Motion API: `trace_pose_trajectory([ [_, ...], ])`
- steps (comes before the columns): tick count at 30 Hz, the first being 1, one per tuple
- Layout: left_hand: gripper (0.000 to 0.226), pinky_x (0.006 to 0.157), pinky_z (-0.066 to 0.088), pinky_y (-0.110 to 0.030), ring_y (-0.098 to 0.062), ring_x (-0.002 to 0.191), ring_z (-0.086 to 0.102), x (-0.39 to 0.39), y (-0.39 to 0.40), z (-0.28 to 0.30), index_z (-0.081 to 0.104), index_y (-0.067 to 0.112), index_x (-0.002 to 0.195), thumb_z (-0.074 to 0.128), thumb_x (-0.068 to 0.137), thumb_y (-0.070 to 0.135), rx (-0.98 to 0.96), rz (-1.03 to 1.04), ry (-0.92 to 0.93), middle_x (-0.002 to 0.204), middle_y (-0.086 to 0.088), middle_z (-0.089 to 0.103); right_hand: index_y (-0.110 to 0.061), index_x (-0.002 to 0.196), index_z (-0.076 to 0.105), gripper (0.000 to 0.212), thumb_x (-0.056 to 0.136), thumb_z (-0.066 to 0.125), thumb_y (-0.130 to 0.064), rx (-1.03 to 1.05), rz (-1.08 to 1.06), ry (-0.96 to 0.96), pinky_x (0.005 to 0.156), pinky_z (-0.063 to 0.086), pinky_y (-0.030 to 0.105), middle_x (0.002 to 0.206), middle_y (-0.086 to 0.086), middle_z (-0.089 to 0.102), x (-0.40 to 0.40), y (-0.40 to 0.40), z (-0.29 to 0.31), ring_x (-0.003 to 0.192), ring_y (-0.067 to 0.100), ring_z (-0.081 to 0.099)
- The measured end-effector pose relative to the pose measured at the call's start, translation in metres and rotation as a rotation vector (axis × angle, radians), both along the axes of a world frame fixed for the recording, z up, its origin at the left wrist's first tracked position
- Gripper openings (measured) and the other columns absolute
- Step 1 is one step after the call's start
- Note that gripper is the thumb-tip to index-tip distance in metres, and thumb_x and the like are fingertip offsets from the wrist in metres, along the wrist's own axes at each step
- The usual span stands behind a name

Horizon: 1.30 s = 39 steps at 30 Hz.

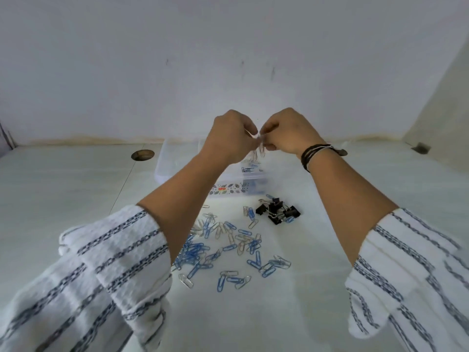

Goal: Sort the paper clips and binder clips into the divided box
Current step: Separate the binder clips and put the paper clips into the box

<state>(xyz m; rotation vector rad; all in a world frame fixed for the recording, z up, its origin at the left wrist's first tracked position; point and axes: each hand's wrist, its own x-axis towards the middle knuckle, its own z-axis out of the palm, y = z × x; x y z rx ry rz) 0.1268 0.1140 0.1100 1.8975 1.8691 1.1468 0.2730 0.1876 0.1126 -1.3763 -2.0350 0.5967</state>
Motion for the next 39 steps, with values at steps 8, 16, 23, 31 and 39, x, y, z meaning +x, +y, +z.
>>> trace_pose_trajectory([
  [8,0.03,0.087,0.056,-0.028,-0.007,0.093,0.067,-0.062,-0.088,-0.03,0.073,0.024,0.114,0.079,0.084,0.023,-0.328,-0.161,0.393,0.104,0.009,0.072,-0.017,0.097,0.077,0.019,0.091,0.062,-0.006,0.203,0.179,0.01,0.071,0.055,0.011,0.088,-0.008,0.074,-0.021,-0.085,-0.038,0.079,0.007,0.073],
  [16,0.041,0.09,0.052,-0.024,0.013,0.092,0.056,-0.109,-0.135,-0.062,0.068,0.039,0.121,0.081,0.082,0.029,-0.531,-0.18,0.368,0.106,0.022,0.065,-0.02,0.106,0.075,0.016,0.092,0.067,-0.016,0.124,0.54,-0.263,0.072,0.054,0.01,0.097,-0.01,0.075,-0.046,-0.114,-0.081,0.084,0.0,0.07],
  [23,0.038,0.086,0.058,-0.033,-0.003,0.092,0.067,-0.127,-0.131,-0.069,0.068,0.031,0.106,0.087,0.076,0.016,-0.429,-0.193,0.115,0.1,0.012,0.072,-0.018,0.11,0.073,0.018,0.093,0.067,-0.018,0.123,0.584,-0.246,0.079,0.059,0.023,0.1,-0.011,0.073,-0.046,-0.114,-0.088,0.087,0.0,0.07],
  [31,0.037,0.083,0.054,-0.03,-0.007,0.099,0.064,-0.158,-0.134,-0.069,0.063,0.03,0.101,0.081,0.077,0.009,-0.36,0.015,0.205,0.102,0.013,0.067,-0.013,0.147,0.048,0.046,0.101,0.042,-0.009,0.142,0.81,-0.588,0.111,0.039,0.033,0.147,0.001,0.047,-0.07,-0.122,-0.105,0.132,0.018,0.045],
  [39,0.031,0.08,0.054,-0.027,0.006,0.096,0.061,-0.149,-0.134,-0.071,0.062,0.033,0.111,0.068,0.086,0.017,-0.292,0.038,0.247,0.111,0.016,0.062,-0.02,0.155,0.036,0.057,0.101,0.037,-0.004,0.139,0.897,-0.593,0.116,0.029,0.025,0.16,-0.006,0.034,-0.068,-0.14,-0.097,0.141,0.013,0.036],
])
